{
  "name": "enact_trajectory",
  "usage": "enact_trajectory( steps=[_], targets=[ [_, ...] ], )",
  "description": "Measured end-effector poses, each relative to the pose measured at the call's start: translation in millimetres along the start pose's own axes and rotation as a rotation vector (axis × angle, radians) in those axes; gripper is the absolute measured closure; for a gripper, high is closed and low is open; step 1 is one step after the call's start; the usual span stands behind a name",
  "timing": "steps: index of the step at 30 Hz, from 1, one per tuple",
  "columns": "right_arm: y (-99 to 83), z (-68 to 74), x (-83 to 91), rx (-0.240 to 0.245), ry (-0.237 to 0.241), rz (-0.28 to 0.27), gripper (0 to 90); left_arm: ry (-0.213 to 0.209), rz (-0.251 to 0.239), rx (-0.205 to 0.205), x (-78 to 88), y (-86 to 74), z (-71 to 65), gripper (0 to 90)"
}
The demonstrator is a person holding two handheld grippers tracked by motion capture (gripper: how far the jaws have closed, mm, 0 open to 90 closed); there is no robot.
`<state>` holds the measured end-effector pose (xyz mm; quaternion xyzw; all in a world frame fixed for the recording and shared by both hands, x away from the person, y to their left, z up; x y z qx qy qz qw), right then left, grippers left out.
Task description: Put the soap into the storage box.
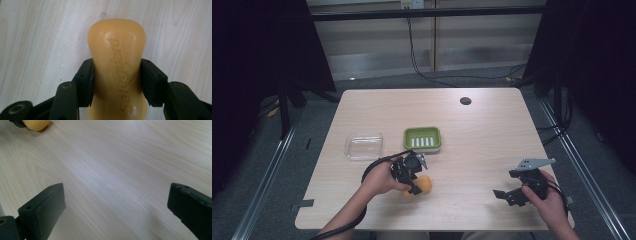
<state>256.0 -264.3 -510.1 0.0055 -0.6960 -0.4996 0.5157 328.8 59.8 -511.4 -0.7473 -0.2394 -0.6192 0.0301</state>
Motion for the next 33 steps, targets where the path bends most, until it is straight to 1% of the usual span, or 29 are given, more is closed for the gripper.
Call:
enact_trajectory(
  steps=[1, 2, 3, 4, 7, 8, 9, 11, 12, 13, 15, 16, 17, 18, 19, 20, 21, 22, 23, 24, 26, 27, 28, 29, 30, 31, 32, 33],
  targets=[
    [-0.1, -0.4, -0.1, 0.002, -0.001, 0.000, 1.3, -0.014, -0.004, 0.013, 1.3, 0.1, -0.7, 49.6],
    [-0.2, -0.4, -0.2, 0.004, 0.001, -0.002, 1.3, -0.011, -0.011, 0.011, 3.2, 0.8, 0.3, 49.6],
    [-0.2, -0.6, 0.0, 0.003, 0.000, -0.003, 1.3, -0.014, -0.014, 0.020, 5.0, 1.3, 1.0, 49.6],
    [-0.2, -0.7, 0.0, 0.002, -0.002, -0.003, 1.3, -0.011, -0.028, 0.035, 6.0, 2.0, 0.4, 49.6],
    [0.1, -0.3, 0.1, 0.004, -0.002, -0.003, 1.3, -0.015, -0.025, 0.035, 11.9, 4.6, 3.3, 49.6],
    [0.1, 0.1, 0.3, 0.002, -0.002, 0.000, 1.3, -0.017, -0.043, 0.059, 12.1, 6.2, 2.8, 49.6],
    [0.3, 0.4, 0.2, 0.003, -0.001, -0.002, 1.3, -0.011, -0.037, 0.057, 13.1, 6.9, 3.5, 49.6],
    [0.3, 0.4, 0.2, 0.004, -0.002, -0.002, 1.3, 0.002, -0.048, 0.068, 14.4, 9.1, 4.3, 49.6],
    [0.3, 0.4, 0.2, 0.003, -0.002, -0.002, 1.3, -0.005, -0.040, 0.065, 16.2, 10.1, 5.5, 49.6],
    [0.2, 0.4, 0.2, 0.003, -0.003, -0.002, 1.3, -0.008, -0.051, 0.080, 16.5, 11.0, 5.4, 49.6],
    [0.0, 0.0, 0.2, 0.004, -0.002, -0.002, 1.3, -0.004, -0.038, 0.068, 19.3, 12.3, 8.1, 49.6],
    [0.1, 0.0, 0.3, 0.004, -0.002, -0.002, 1.3, 0.002, -0.018, 0.043, 21.3, 12.6, 10.6, 49.6],
    [0.1, -0.1, 0.4, 0.003, -0.001, -0.004, 1.3, 0.000, -0.037, 0.066, 21.0, 13.8, 9.5, 49.6],
    [0.1, -0.2, 0.4, 0.002, -0.001, -0.005, 1.3, -0.006, -0.022, 0.064, 22.5, 14.2, 10.3, 49.6],
    [0.1, -0.3, 0.4, 0.002, -0.002, -0.005, 1.3, -0.002, -0.051, 0.084, 22.0, 15.8, 9.8, 49.6],
    [0.1, -0.4, 0.1, 0.003, -0.002, -0.005, 1.3, -0.005, -0.039, 0.076, 24.0, 16.3, 11.0, 49.6],
    [-0.1, -0.3, -0.1, 0.004, -0.002, -0.003, 1.3, 0.001, -0.024, 0.055, 25.8, 16.8, 13.4, 49.6],
    [-0.1, -0.1, -0.1, 0.003, -0.002, -0.002, 1.3, 0.000, -0.050, 0.086, 25.5, 18.3, 12.2, 49.6],
    [-0.1, 0.0, -0.2, 0.001, -0.001, -0.002, 1.3, 0.000, -0.020, 0.054, 28.5, 18.5, 15.1, 49.6],
    [-0.1, 0.2, -0.3, -0.001, -0.002, -0.002, 1.3, -0.006, -0.028, 0.067, 29.0, 19.4, 14.8, 49.6],
    [-0.1, 0.1, -0.2, 0.002, -0.002, -0.002, 1.3, 0.000, -0.046, 0.098, 29.8, 21.6, 14.8, 49.6],
    [0.0, 0.0, -0.1, 0.003, -0.002, -0.002, 1.3, 0.007, -0.024, 0.073, 32.0, 21.6, 17.0, 49.6],
    [0.0, -0.1, -0.1, 0.003, -0.002, -0.003, 1.3, 0.009, -0.020, 0.062, 33.5, 22.5, 18.7, 49.6],
    [0.0, -0.3, -0.2, 0.004, -0.001, -0.004, 1.3, 0.008, -0.011, 0.061, 34.7, 23.0, 19.3, 49.6],
    [-0.1, -0.4, -0.2, 0.004, -0.002, -0.004, 1.3, 0.011, -0.022, 0.069, 34.6, 24.0, 19.4, 49.6],
    [-0.2, -0.4, -0.2, 0.004, -0.001, -0.004, 1.3, 0.008, -0.020, 0.069, 35.3, 24.8, 19.6, 49.6],
    [-0.3, -0.3, -0.3, 0.003, -0.001, -0.003, 1.3, 0.015, -0.009, 0.061, 36.0, 25.2, 20.6, 49.6],
    [-0.1, -0.2, -0.2, 0.003, -0.001, -0.005, 1.3, 0.015, -0.010, 0.062, 36.7, 26.1, 21.3, 49.6]
  ],
)
Point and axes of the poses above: each handheld gripper's, and its own axes: x roughly backward along the jaws, y roughly out of its top, z roughly to its left, the point moved 5 cm from there along -x, roughly forward along the jaws, and after that the axes turned 11 degrees about x, right-handed, at the moved point
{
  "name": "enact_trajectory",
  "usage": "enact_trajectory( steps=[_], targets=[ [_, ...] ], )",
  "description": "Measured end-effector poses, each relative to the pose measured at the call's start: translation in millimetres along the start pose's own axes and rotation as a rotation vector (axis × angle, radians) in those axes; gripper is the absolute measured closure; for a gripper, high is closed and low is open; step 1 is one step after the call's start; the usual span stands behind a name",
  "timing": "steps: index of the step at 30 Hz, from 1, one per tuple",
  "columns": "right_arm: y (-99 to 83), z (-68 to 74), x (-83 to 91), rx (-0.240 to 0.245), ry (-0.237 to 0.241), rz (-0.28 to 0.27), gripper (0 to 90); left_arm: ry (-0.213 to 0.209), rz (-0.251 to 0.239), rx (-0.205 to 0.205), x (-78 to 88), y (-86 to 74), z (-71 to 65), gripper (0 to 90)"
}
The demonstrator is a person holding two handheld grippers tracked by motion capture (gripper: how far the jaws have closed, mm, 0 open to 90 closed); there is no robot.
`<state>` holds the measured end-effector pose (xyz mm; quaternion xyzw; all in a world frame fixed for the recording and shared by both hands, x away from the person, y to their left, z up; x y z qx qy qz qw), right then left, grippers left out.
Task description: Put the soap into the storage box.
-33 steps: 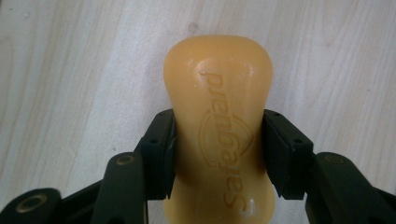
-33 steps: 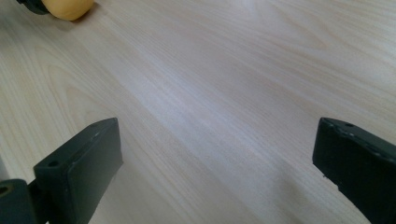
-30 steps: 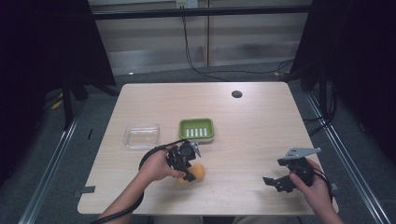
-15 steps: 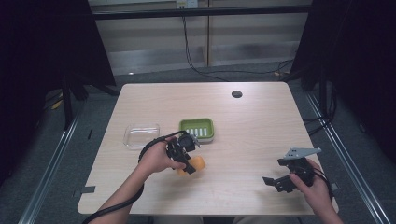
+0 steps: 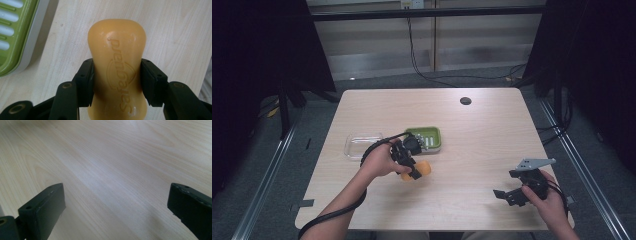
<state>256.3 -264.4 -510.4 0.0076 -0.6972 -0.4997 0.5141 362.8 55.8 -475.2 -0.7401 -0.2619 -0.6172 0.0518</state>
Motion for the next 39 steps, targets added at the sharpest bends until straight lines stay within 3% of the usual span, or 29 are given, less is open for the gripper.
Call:
enact_trajectory(
  steps=[18, 24, 37, 39],
  targets=[
    [0.4, 0.0, 0.6, 0.003, 0.000, -0.001, 1.3, -0.001, 0.024, 0.019, 11.8, 15.4, 12.5, 49.6],
    [0.4, 0.5, 0.8, 0.001, 0.002, 0.001, 1.3, 0.020, 0.014, 0.033, 10.8, 17.0, 18.9, 49.6],
    [0.4, 1.0, 0.6, -0.002, 0.001, 0.002, 1.3, 0.049, 0.055, 0.044, 13.8, 19.3, 30.0, 49.6],
    [0.8, 0.8, 0.5, 0.002, -0.001, 0.001, 1.3, 0.036, 0.058, 0.046, 15.7, 20.5, 30.8, 49.6]
  ],
)
Point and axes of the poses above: each handheld gripper's, and its own axes: x roughly backward along the jaws, y roughly out of its top, z roughly to its left, the point moved 5 cm from there along -x, roughly forward along the jaws, and after that the axes turned 11 degrees about x, right-handed, at the moved point
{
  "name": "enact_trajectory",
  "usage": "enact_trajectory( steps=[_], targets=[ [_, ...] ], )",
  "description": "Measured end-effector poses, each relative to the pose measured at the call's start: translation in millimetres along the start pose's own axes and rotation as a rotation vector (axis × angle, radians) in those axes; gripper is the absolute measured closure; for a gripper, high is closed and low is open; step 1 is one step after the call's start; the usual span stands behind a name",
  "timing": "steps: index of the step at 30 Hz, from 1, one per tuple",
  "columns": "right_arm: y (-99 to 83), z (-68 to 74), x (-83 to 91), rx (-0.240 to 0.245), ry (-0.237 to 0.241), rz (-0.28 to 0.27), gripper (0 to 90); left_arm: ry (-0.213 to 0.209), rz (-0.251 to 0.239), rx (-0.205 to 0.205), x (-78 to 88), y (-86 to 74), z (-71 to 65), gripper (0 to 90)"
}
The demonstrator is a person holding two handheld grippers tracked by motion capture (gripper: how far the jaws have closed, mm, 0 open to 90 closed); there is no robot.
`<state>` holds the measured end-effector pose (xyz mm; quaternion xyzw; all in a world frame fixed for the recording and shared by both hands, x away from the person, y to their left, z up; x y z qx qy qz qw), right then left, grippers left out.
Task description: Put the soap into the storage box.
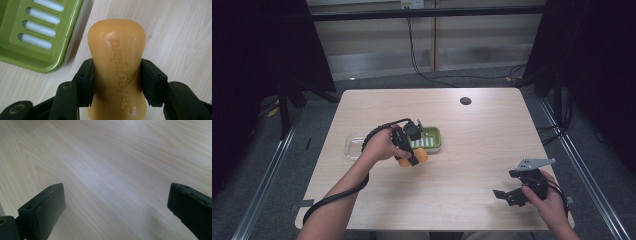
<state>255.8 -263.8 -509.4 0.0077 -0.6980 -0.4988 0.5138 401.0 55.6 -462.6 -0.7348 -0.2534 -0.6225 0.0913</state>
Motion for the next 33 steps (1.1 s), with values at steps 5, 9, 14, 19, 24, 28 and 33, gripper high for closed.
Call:
enact_trajectory(
  steps=[5, 9, 14, 19, 24, 28, 33],
  targets=[
    [-0.3, -0.3, 0.4, 0.000, 0.001, 0.001, 1.3, 0.013, -0.017, 0.008, 1.8, 3.5, 2.3, 49.6],
    [-0.2, -0.2, 0.4, -0.001, 0.001, 0.001, 1.3, 0.012, -0.021, 0.010, 3.7, 6.7, 4.3, 49.6],
    [-0.3, -0.9, 0.4, 0.000, 0.000, -0.001, 1.3, 0.014, -0.027, 0.007, 4.8, 10.6, 5.8, 49.6],
    [-0.4, -0.4, 0.1, -0.003, 0.001, 0.003, 1.3, 0.024, -0.028, 0.015, 4.3, 14.4, 9.0, 49.6],
    [-0.6, -0.7, -0.1, -0.001, 0.004, 0.000, 1.3, 0.013, -0.019, 0.001, 6.8, 17.6, 10.6, 49.6],
    [-0.8, -0.5, -0.8, -0.007, 0.005, 0.003, 1.3, 0.012, -0.022, 0.006, 7.0, 19.6, 12.4, 49.6],
    [-0.6, -0.4, -1.3, -0.002, 0.006, 0.003, 1.3, 0.015, -0.024, -0.002, 7.4, 23.4, 14.1, 49.6]
  ],
)
Point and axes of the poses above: each handheld gripper's, and its own axes: x roughly backward along the jaws, y roughly out of its top, z roughly to its left, the point moved 5 cm from there along -x, roughly forward along the jaws, and after that the axes turned 11 degrees about x, right-handed, at the moved point
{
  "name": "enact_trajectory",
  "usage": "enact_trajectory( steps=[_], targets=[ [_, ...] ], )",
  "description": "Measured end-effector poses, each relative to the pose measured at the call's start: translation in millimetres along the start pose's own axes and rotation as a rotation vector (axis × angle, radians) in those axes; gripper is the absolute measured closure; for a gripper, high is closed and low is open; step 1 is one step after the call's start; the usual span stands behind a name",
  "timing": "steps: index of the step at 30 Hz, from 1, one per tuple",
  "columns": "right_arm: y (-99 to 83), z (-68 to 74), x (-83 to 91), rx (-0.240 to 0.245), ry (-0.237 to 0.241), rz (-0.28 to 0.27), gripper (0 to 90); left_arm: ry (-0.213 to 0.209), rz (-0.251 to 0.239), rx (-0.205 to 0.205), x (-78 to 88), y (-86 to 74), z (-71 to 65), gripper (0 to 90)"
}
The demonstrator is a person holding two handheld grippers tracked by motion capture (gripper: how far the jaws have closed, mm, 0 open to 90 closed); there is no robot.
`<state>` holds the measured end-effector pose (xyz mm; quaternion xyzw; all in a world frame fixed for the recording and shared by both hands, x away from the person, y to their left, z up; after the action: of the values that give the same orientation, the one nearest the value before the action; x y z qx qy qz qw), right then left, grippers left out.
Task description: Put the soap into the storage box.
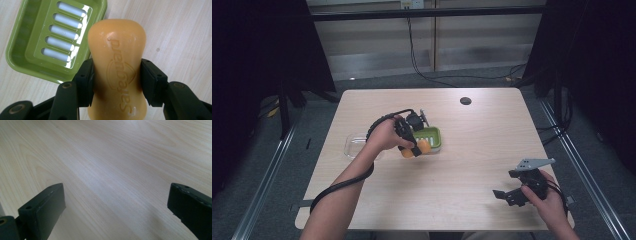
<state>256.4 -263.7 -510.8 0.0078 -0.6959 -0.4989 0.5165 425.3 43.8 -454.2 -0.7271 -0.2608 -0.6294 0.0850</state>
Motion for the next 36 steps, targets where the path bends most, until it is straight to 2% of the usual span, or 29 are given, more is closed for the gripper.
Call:
enact_trajectory(
  steps=[1, 3, 4, 6, 7, 15, 17, 23, 25, 28, 36],
  targets=[
    [-0.1, -0.1, 0.0, 0.000, 0.000, 0.000, 1.3, 0.008, -0.007, -0.004, -0.1, 1.0, 0.5, 49.6],
    [-0.3, -0.5, 0.0, 0.000, 0.000, 0.000, 1.3, -0.005, 0.007, -0.011, 1.9, 2.4, 1.5, 49.6],
    [-0.3, -0.6, 0.0, -0.001, -0.001, 0.000, 1.3, 0.006, -0.014, -0.003, 0.7, 3.7, 1.1, 49.6],
    [-0.3, -0.2, -0.2, -0.003, 0.000, 0.002, 1.3, 0.000, 0.001, -0.005, 2.4, 4.9, 1.9, 49.6],
    [-0.3, -0.2, -0.3, -0.003, -0.001, 0.003, 1.3, 0.005, -0.013, 0.001, 1.4, 5.7, 1.8, 49.6],
    [-0.6, -0.6, -0.4, -0.004, 0.001, 0.002, 1.3, 0.012, -0.016, 0.002, 1.4, 10.6, 4.8, 49.6],
    [-0.6, -0.7, -0.4, -0.003, 0.001, 0.002, 1.3, 0.008, 0.001, -0.004, 2.3, 11.2, 5.6, 49.6],
    [-0.5, -1.1, 0.1, -0.001, 0.001, 0.001, 1.3, 0.011, -0.001, 0.011, 4.7, 14.1, 7.9, 49.6],
    [-0.3, -1.2, 0.2, 0.001, 0.000, -0.002, 1.3, 0.016, 0.000, -0.002, 6.3, 15.0, 8.7, 49.6],
    [-0.4, -1.4, 0.6, -0.001, -0.001, -0.004, 1.3, 0.007, -0.002, 0.003, 8.6, 16.4, 9.3, 49.6],
    [-0.4, -1.3, 0.4, -0.001, -0.002, -0.004, 1.3, 0.024, -0.012, -0.008, 9.6, 20.5, 11.7, 49.6]
  ],
)
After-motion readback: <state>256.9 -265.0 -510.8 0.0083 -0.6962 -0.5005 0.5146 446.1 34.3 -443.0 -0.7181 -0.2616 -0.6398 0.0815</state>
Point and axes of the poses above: each handheld gripper's, and its own axes: x roughly backward along the jaws, y roughly out of its top, z roughly to its left, the point moved 5 cm from there along -x, roughly forward along the jaws, and after that the axes turned 11 degrees about x, right-handed, at the moved point
